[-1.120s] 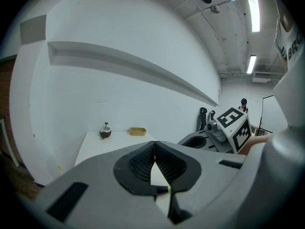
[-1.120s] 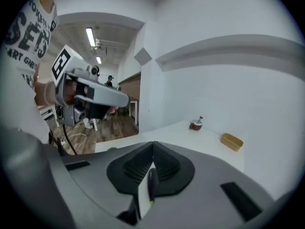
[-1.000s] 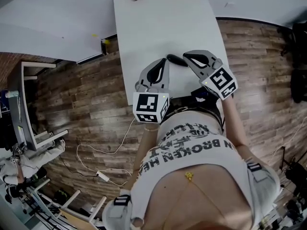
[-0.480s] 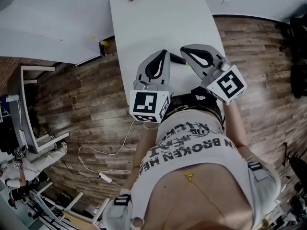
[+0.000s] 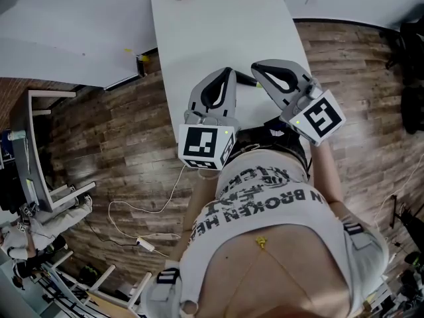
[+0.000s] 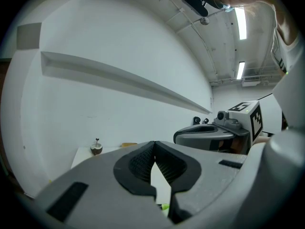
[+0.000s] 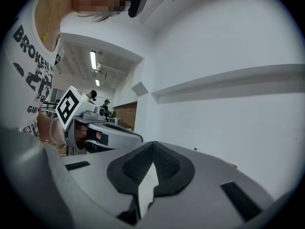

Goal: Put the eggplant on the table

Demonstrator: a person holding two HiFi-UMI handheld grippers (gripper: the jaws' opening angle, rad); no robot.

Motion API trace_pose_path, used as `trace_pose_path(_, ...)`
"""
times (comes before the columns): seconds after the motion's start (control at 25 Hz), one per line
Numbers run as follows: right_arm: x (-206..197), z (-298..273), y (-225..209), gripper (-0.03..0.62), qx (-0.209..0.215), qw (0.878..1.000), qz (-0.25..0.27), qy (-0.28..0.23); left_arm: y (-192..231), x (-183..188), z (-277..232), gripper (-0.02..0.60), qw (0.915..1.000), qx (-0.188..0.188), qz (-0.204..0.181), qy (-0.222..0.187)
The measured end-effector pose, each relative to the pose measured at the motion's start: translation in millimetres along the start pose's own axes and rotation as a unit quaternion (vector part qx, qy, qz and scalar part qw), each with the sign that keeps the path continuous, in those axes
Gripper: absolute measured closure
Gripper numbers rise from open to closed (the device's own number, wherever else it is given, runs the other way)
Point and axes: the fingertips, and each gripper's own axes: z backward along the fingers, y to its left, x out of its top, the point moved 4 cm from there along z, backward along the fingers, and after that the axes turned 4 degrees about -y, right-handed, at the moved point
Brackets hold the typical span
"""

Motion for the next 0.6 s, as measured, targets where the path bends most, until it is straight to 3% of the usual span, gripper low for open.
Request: trace_pose_path(0.6,0.5,-0.8,-4.1,0.586,-0.011,1.0,-0.003,0.008,4.8,-3.0,-0.1,0.575,0.9999,-0.003,0.002,0.01)
